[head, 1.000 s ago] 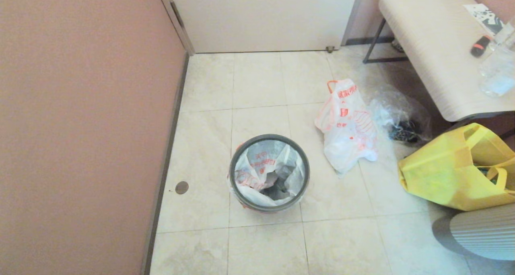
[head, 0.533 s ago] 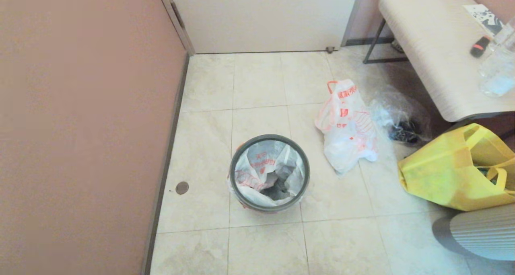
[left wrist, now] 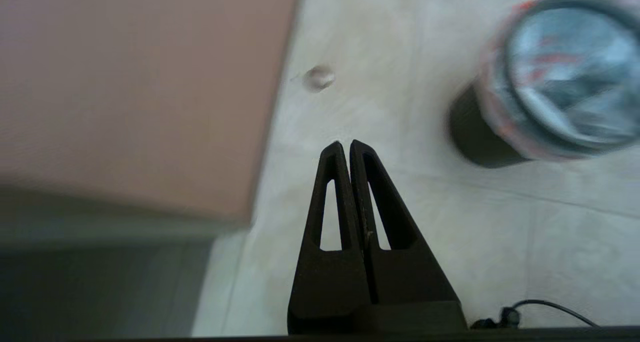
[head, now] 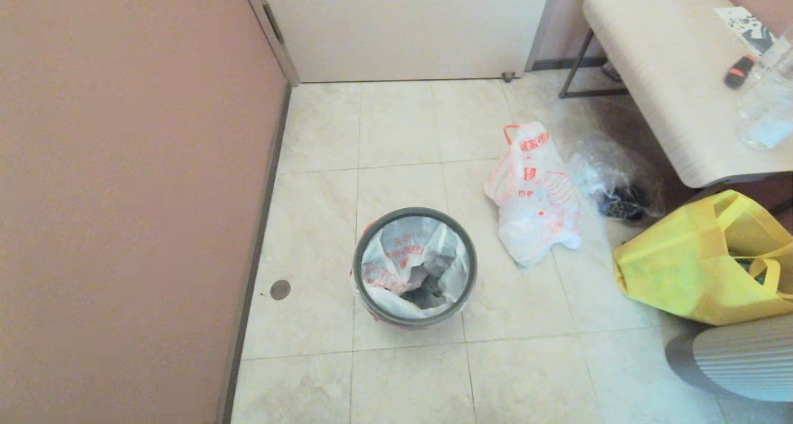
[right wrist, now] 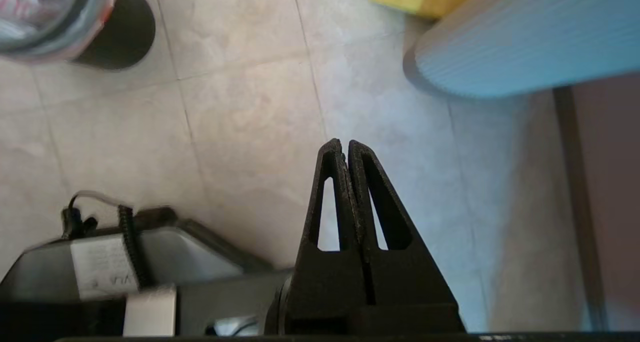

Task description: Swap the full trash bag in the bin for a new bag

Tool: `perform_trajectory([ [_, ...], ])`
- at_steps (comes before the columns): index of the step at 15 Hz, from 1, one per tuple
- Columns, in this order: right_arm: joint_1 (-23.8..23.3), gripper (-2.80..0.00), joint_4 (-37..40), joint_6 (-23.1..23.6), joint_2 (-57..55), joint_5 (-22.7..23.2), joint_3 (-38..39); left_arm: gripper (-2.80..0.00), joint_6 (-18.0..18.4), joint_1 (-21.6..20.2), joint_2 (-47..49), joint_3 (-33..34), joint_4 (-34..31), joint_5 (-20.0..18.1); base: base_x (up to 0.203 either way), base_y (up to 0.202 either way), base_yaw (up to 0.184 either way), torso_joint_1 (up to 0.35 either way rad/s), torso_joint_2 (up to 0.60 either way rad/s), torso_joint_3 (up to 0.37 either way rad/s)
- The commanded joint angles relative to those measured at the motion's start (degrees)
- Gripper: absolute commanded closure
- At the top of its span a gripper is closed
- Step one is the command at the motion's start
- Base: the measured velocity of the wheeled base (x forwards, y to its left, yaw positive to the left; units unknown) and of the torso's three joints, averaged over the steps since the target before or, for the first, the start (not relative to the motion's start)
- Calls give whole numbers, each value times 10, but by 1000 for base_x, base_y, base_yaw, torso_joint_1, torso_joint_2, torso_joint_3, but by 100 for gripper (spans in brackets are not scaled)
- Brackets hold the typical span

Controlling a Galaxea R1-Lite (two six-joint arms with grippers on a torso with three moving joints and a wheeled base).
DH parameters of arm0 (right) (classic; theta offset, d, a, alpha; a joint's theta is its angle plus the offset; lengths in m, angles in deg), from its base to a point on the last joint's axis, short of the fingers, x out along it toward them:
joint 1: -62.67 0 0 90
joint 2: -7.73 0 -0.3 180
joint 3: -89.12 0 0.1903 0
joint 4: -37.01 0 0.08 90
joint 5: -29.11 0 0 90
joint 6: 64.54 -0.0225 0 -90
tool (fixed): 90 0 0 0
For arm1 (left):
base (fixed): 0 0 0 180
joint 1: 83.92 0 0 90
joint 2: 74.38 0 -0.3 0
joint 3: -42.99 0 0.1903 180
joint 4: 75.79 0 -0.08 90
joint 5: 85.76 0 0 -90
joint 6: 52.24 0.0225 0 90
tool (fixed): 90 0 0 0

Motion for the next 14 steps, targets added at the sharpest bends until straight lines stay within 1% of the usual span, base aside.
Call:
perform_trajectory([
  [1,17,0,-24,1,-11,-2,32,0,16,2,-10,21,17,-25,0,0,0,0,0,0],
  [3,19,0,-30,12,-4,0,63,0,19,2,-10,38,20,-57,0,0,0,0,0,0],
  [4,19,0,-32,23,17,-1,81,0,21,2,-10,51,32,-79,0,0,0,0,0,0],
  [5,20,0,-39,28,39,-1,99,0,25,2,-10,58,47,-109,0,0,0,0,0,0],
  [6,24,0,-57,30,61,-4,116,0,42,2,-11,60,56,-125,0,0,0,0,0,0],
  [7,26,0,-75,31,90,-6,130,0,68,2,-10,66,58,-124,0,0,0,0,0,0],
  [8,28,0,-96,39,127,-6,147,0,110,0,-10,76,70,-114,0,0,0,0,0,0],
  [9,29,0,-124,53,152,-8,171,0,124,-1,-10,86,95,-107,0,0,0,0,0,0],
  [10,29,0,-185,60,160,-12,202,0,126,-1,-11,95,109,-109,0,0,0,0,0,0],
  [11,29,0,-259,56,160,-16,232,0,114,-1,-11,95,110,-109,0,0,0,0,0,0],
  [14,30,0,-405,53,159,-20,348,0,110,-1,-11,95,110,-109,0,0,0,0,0,0],
])
